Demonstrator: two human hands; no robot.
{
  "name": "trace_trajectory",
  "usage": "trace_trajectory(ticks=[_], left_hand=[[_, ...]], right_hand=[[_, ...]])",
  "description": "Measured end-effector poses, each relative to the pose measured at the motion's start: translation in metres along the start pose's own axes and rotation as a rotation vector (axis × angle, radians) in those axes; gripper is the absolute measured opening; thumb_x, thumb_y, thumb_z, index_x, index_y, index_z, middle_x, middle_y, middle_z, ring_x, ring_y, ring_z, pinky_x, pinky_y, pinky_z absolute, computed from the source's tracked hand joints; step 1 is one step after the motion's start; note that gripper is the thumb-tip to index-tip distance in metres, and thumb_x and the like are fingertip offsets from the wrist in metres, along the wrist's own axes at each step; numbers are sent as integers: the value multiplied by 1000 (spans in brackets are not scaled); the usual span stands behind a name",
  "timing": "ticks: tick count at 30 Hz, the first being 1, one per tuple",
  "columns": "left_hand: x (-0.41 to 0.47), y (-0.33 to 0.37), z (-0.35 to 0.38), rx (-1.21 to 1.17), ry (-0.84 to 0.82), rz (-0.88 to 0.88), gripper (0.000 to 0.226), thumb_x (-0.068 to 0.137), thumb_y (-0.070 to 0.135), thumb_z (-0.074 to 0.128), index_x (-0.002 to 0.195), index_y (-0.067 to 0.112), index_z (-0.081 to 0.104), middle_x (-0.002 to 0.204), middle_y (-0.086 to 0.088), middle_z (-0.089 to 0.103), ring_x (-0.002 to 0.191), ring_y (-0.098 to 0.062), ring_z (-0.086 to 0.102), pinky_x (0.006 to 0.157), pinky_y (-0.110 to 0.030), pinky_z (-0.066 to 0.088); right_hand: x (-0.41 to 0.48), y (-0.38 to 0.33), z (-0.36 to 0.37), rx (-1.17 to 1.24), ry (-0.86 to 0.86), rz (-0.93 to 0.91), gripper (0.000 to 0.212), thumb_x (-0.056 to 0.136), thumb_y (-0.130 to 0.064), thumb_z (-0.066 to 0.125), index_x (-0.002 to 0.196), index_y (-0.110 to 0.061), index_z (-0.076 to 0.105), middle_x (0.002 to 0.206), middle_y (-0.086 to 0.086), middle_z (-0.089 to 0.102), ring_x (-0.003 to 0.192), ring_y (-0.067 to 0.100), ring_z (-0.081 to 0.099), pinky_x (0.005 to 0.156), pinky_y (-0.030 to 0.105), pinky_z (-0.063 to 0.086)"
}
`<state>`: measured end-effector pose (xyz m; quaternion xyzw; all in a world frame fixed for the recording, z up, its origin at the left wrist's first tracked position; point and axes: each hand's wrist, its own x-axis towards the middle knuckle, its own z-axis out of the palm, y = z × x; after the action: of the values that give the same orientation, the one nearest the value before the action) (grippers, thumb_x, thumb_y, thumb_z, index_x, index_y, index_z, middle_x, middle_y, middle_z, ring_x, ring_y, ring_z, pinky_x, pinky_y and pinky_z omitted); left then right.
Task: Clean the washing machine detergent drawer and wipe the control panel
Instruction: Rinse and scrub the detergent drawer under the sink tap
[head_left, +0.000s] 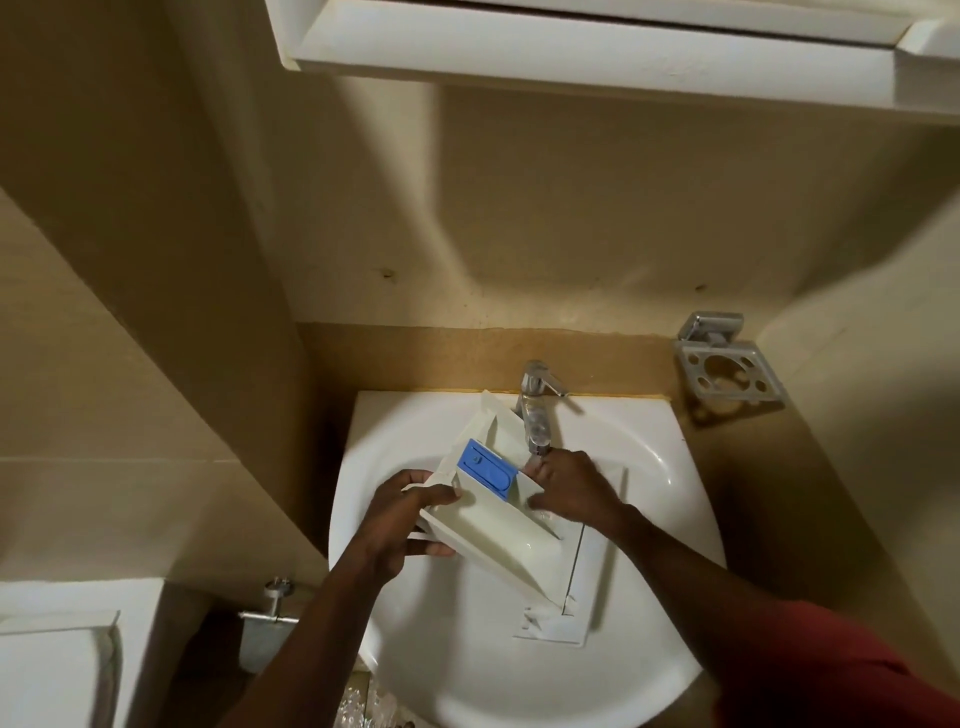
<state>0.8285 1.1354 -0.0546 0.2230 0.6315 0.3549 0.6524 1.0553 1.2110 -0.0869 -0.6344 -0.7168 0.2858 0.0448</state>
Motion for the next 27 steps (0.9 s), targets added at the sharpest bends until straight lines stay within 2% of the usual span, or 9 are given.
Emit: trace_trajectory(ticks=[3, 7, 8, 11, 16, 18, 22, 25, 27], left_hand=[[1, 2, -6, -4, 6, 1, 41, 74, 10, 77, 111, 5, 61, 112, -24, 67, 91, -36, 70, 69, -53, 61], [-1, 1, -7, 9, 16, 16, 41, 73, 10, 78, 110, 7, 61, 110, -23, 68, 93, -37, 70, 67, -52, 62], [-1, 1, -6, 3, 17, 19, 41, 73, 10, 77, 110, 8, 61, 110, -22, 68, 93, -38, 70, 68, -52, 62], [0, -1, -8, -7, 17, 15, 41, 74, 10, 77, 111, 7, 61, 110, -22, 68, 94, -37, 70, 69, -53, 62], [1, -5, -9, -32, 13, 4, 40, 74, 10, 78, 110, 8, 61, 109, -22, 68, 95, -38, 70, 73, -58, 60], [2, -7, -9, -38, 19, 13, 39, 75, 11, 78, 110, 7, 62, 106, -22, 70, 94, -38, 70, 73, -59, 59], [3, -9, -12, -42, 15, 23, 38, 75, 11, 78, 110, 8, 63, 104, -21, 71, 92, -37, 71, 73, -59, 60], [5, -7, -13, -45, 15, 24, 38, 73, 11, 79, 108, 8, 65, 103, -21, 72, 90, -36, 72, 72, -57, 60], [8, -5, -11, -39, 7, 26, 38, 73, 10, 79, 108, 9, 66, 104, -21, 72, 90, -35, 72, 72, -57, 60]], right_hand=[[-9, -2, 10, 113, 57, -21, 34, 74, -41, 79, 101, -24, 67, 92, -12, 69, 88, 6, 64, 66, 16, 44], [-10, 16, 20, -370, -69, -257, 61, 74, -37, 75, 128, -27, 48, 121, -2, 60, 114, 23, 56, 92, 37, 48], [-8, 16, 14, -327, -95, -231, 58, 74, -30, 77, 126, -25, 52, 120, -2, 61, 112, 22, 58, 92, 35, 49], [0, 7, -2, 102, -94, -67, 43, 67, -10, 85, 106, -17, 69, 99, -6, 69, 92, 11, 65, 75, 12, 48], [-3, -12, -7, 1059, -301, 201, 43, 88, 13, 53, 127, -5, 50, 121, 8, 60, 114, 17, 56, 92, 20, 47], [-11, -14, -5, 865, -257, 113, 43, 91, 8, 51, 130, -10, 47, 126, 4, 58, 119, 15, 53, 103, 24, 38], [-46, 9, 8, 230, 111, -234, 39, 84, 6, 59, 117, -13, 68, 116, -12, 64, 107, -6, 57, 92, 1, 37], [-41, 23, -1, 218, 211, -228, 35, 77, 10, 48, 80, -13, 75, 84, -5, 74, 78, 3, 68, 76, 14, 54], [-30, 24, -7, 306, 204, -136, 36, 80, 10, 44, 84, -11, 73, 78, -1, 72, 71, 7, 67, 71, 17, 55]])
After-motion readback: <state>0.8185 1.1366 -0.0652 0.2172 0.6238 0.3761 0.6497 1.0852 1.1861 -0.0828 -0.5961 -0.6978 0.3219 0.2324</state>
